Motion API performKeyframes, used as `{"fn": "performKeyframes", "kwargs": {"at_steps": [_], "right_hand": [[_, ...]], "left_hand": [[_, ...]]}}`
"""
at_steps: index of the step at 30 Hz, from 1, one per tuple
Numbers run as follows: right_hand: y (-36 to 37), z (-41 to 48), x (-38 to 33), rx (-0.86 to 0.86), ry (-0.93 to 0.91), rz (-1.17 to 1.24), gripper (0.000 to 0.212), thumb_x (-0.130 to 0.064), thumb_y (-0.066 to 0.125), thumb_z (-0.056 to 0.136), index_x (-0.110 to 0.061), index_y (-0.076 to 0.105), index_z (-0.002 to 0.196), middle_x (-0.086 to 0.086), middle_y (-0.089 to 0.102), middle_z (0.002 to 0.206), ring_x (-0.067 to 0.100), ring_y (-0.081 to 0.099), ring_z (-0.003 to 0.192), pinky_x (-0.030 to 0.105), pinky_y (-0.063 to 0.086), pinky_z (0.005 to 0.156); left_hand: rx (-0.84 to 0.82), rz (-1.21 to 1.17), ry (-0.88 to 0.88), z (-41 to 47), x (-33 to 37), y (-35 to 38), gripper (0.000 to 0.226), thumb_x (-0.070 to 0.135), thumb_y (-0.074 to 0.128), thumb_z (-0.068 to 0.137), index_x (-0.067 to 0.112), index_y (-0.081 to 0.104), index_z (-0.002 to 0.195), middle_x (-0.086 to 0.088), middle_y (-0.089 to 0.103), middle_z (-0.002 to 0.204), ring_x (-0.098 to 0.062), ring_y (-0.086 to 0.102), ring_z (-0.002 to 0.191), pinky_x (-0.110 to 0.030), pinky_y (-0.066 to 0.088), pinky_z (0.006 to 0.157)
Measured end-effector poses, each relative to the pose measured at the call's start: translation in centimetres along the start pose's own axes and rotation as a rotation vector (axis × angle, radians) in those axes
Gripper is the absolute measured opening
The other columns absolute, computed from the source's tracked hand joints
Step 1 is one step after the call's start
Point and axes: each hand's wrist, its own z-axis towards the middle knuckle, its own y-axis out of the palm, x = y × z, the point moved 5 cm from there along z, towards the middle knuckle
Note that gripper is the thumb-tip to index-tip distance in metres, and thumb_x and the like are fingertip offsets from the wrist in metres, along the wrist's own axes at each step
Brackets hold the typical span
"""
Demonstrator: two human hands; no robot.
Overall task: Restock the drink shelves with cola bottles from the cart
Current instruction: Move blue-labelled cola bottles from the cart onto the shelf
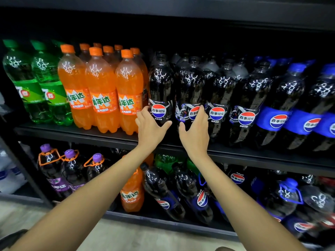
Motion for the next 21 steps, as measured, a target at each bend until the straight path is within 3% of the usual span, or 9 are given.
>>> {"fn": "performKeyframes", "kwargs": {"at_steps": [4, 9, 15, 21], "right_hand": [[0.1, -0.2, -0.2, 0.012, -0.006, -0.02, 0.08, -0.026, 0.063, 0.09, -0.008, 0.015, 0.151, 0.01, 0.032, 0.149, 0.025, 0.036, 0.133, 0.034, 0.047, 0.087], [0.1, -0.2, -1.0, 0.062, -0.008, -0.077, 0.08, -0.032, 0.072, 0.085, -0.004, 0.028, 0.145, 0.013, 0.039, 0.139, 0.027, 0.04, 0.124, 0.029, 0.047, 0.08], [0.8, -0.6, -0.6, 0.057, -0.026, -0.062, 0.075, -0.025, 0.063, 0.088, -0.006, 0.022, 0.148, 0.01, 0.041, 0.144, 0.026, 0.037, 0.124, 0.025, 0.039, 0.071], [1.0, -0.4, -0.3, 0.076, 0.033, -0.028, 0.073, -0.03, 0.066, 0.087, -0.005, 0.029, 0.144, 0.009, 0.047, 0.135, 0.025, 0.038, 0.117, 0.034, 0.047, 0.075]], "left_hand": [[-0.089, -0.062, 0.026, -0.3, -0.8, 0.2, 0.082, 0.02, 0.063, 0.086, 0.012, 0.013, 0.151, -0.006, 0.029, 0.151, -0.025, 0.023, 0.136, -0.031, 0.029, 0.101], [-0.043, 0.026, 0.046, -0.1, -0.8, -0.2, 0.085, 0.03, 0.066, 0.089, 0.012, 0.013, 0.152, -0.004, 0.028, 0.155, -0.025, 0.024, 0.139, -0.038, 0.037, 0.102], [-0.04, 0.128, 0.075, 0.4, -0.9, -0.3, 0.084, 0.034, 0.067, 0.089, 0.011, 0.016, 0.152, -0.004, 0.034, 0.152, -0.026, 0.033, 0.135, -0.043, 0.044, 0.097], [-0.033, 0.141, 0.071, 0.7, -0.9, 0.0, 0.082, 0.033, 0.067, 0.088, 0.011, 0.019, 0.151, -0.004, 0.039, 0.149, -0.026, 0.036, 0.133, -0.042, 0.046, 0.095]]}}
